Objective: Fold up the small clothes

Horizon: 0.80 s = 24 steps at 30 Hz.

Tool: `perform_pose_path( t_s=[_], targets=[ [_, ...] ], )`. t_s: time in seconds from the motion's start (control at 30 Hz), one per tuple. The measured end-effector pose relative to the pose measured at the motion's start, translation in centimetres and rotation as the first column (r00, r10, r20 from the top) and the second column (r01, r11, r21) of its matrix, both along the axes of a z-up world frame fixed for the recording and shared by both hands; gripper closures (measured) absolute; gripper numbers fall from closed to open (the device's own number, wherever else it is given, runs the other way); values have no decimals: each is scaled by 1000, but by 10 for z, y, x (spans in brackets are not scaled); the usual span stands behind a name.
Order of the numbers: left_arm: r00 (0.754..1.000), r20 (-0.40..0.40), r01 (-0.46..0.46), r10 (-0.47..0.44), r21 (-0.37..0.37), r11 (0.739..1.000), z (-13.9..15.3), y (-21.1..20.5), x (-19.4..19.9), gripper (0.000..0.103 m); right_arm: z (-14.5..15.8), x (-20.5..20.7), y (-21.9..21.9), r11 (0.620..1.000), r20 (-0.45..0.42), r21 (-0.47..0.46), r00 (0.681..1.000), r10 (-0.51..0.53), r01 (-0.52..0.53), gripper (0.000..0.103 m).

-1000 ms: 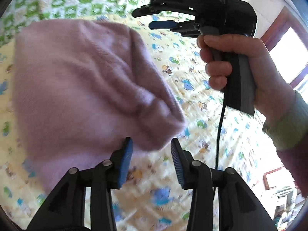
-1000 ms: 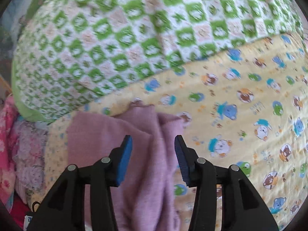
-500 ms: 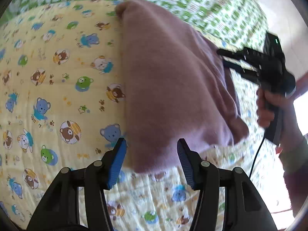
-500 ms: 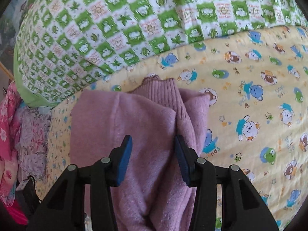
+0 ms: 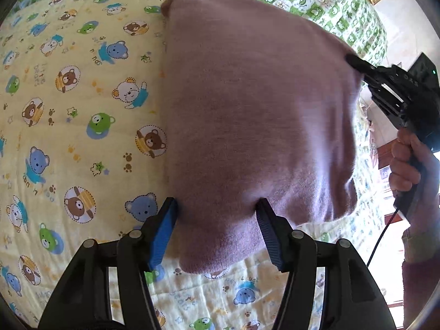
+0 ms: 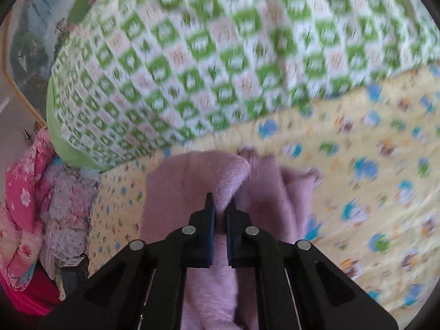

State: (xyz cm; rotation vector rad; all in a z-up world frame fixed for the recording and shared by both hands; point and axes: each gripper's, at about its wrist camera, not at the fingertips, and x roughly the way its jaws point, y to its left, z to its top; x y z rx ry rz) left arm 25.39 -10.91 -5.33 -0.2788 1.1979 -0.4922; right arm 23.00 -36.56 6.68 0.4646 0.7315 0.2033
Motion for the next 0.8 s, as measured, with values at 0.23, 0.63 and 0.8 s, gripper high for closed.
perform_pose_path(
  t_s=[0.23,0.63,0.8],
  targets=[
    [998,-23,52,-52,7,999,-6,-13,-1,40,-64,17,-26,991,-166,-96,980,-105,90,96],
    [996,-65,65,-64,20,998,-19,-24,-9,40,-48,-29,-14,987,-141,-76,978,-151,142,68],
    [998,-46,32,-33,-10,999,-7,-9,-12,40,-53,-96,1,994,-152,0,982,-111,112,50]
  ],
)
